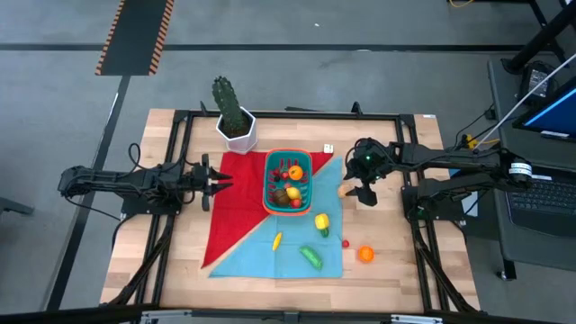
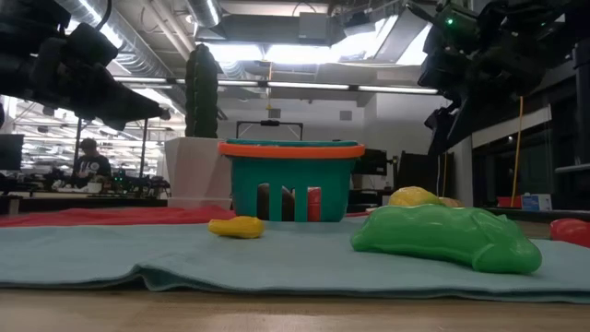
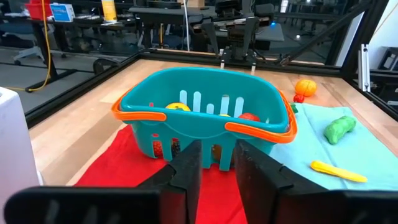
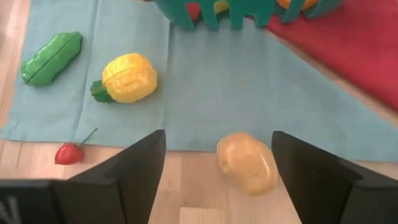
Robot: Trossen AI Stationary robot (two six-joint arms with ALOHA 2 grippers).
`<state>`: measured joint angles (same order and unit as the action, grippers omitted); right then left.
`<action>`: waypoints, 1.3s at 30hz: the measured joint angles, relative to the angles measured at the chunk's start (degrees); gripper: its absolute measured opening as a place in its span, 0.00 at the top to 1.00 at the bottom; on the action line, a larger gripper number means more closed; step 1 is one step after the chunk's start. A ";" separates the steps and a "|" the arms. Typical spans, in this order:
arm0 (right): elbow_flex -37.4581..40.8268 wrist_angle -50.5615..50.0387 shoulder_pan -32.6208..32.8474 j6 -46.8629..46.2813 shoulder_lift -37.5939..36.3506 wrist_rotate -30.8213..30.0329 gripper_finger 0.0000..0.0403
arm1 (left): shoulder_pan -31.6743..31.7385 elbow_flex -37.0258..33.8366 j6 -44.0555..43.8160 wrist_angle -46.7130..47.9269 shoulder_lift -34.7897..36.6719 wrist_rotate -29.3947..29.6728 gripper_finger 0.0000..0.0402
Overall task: Pick and placing Produce into tupperware
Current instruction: Put the potato into the blue bin
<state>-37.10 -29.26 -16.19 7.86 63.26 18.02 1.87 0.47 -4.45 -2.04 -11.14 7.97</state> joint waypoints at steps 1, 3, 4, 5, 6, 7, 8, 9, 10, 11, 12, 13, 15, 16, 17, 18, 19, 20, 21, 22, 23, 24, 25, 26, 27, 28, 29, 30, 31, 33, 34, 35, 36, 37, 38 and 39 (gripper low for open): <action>0.00 0.00 0.00 -0.01 0.00 -0.04 0.27 | 0.00 0.00 0.00 0.00 0.00 0.00 0.79; 0.00 0.02 0.02 -0.03 0.00 -0.97 0.27 | 0.00 0.00 0.00 0.00 0.00 0.00 0.80; 0.00 0.04 0.00 0.03 0.00 -1.80 0.27 | 0.00 0.00 0.00 0.01 0.00 0.00 0.80; 0.00 0.07 0.00 0.04 0.00 -2.81 0.27 | 0.00 0.00 0.00 0.01 0.00 0.00 0.80; 0.00 0.09 0.01 0.05 0.00 -4.08 0.27 | 0.00 0.00 0.00 0.02 0.01 0.00 0.81; 0.00 0.11 0.01 0.08 0.00 -5.45 0.27 | 0.00 0.00 0.00 0.02 0.00 0.00 0.81; 0.00 0.15 0.02 0.07 0.00 -6.94 0.27 | 0.00 0.00 0.00 0.02 0.00 0.00 0.82; 0.00 0.15 0.02 0.11 0.00 -7.86 0.27 | 0.00 0.00 0.01 0.04 0.00 0.00 0.82; 0.00 0.11 0.02 0.15 0.08 -8.41 0.27 | -0.02 0.00 0.02 0.04 0.02 0.00 0.83; 0.00 0.16 0.02 0.17 0.34 -8.66 0.27 | 0.00 0.00 0.03 0.04 0.00 0.00 0.83; 0.00 0.15 0.02 0.17 0.73 -8.66 0.27 | 0.00 0.00 0.03 0.04 0.00 0.00 0.84; 0.00 0.07 0.04 0.29 1.16 -8.66 0.27 | 0.00 0.00 0.02 0.05 0.00 0.00 0.84; 0.00 0.17 0.37 1.41 2.43 -8.65 0.27 | 0.00 0.00 0.04 0.05 0.00 0.00 0.85; 0.00 0.06 0.58 1.99 3.17 -8.68 0.27 | 0.00 0.00 0.04 0.07 0.00 0.00 0.85; 0.00 0.07 0.81 2.97 3.98 -8.68 0.27 | 0.00 0.00 0.04 0.07 0.00 0.00 0.86; 0.00 0.10 1.11 3.61 4.80 -8.68 0.27 | 0.00 0.00 0.04 0.07 0.00 0.00 0.86; 0.00 0.09 1.49 4.48 5.71 -8.68 0.27 | 0.00 0.00 0.04 0.07 0.00 0.00 0.87; 0.00 0.13 1.83 4.71 6.66 -8.66 0.27 | -0.02 0.00 0.04 0.07 0.01 0.00 0.87; 0.00 0.13 2.14 4.77 7.59 -8.66 0.27 | -0.01 0.00 0.04 0.09 0.01 0.00 0.88; 0.00 0.15 2.43 4.82 8.57 -8.66 0.27 | 0.00 0.00 0.03 0.09 0.00 0.00 0.88; 0.00 0.25 2.74 4.84 9.44 -8.66 0.27 | -0.01 0.00 0.04 0.09 0.00 0.00 0.89; 0.00 0.31 2.99 4.84 10.31 -8.67 0.27 | 0.00 0.00 0.05 0.09 0.00 0.00 0.89; 0.00 0.31 3.22 4.85 11.18 -8.71 0.27 | 0.00 0.00 0.05 0.09 0.00 0.00 0.90; 0.00 0.31 3.46 4.85 12.08 -9.04 0.27 | 0.00 0.00 0.04 0.11 0.00 0.00 0.90; 0.00 0.30 3.75 4.85 12.95 -9.76 0.27 | 0.00 0.00 0.04 0.11 0.00 0.00 0.91; 0.00 0.32 3.97 4.87 13.80 -10.59 0.27 | 0.00 0.00 0.07 0.11 0.01 0.00 0.91; 0.00 0.37 4.11 4.94 14.65 -10.93 0.27 | 0.00 0.00 0.07 0.11 0.00 0.00 0.91; 0.00 0.44 4.13 5.20 15.50 -11.06 0.27 | 0.00 0.00 0.07 0.11 0.00 0.00 0.92; 0.00 0.75 4.13 5.37 16.41 -11.06 0.27 | 0.00 0.00 0.06 0.11 0.00 0.00 0.92; 0.00 1.64 4.13 5.39 17.98 -11.04 0.27 | 0.00 0.00 0.04 0.11 0.02 0.00 0.93; 0.00 1.94 4.13 5.44 18.71 -11.04 0.27 | -0.02 0.00 0.04 0.11 0.00 0.00 0.94; 0.00 2.19 4.13 5.49 19.45 -11.04 0.27 | 0.00 0.00 0.04 0.11 0.00 0.00 0.94; 0.00 2.65 4.13 5.71 20.12 -11.04 0.27 | 0.00 0.00 0.04 0.11 0.01 0.00 0.95; 0.00 3.14 4.13 5.79 20.70 -11.04 0.27 | 0.00 0.00 0.04 0.11 0.00 0.00 0.95; 0.00 3.58 4.13 5.87 21.19 -11.02 0.27 | 0.00 0.00 0.04 0.11 0.00 0.00 0.95; 0.00 4.13 4.13 5.90 21.70 -11.04 0.27 | 0.00 0.00 0.04 0.11 0.00 0.00 0.96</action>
<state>-37.10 -25.13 -12.05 13.76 84.96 6.98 1.87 0.47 -4.40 -1.93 -11.14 7.97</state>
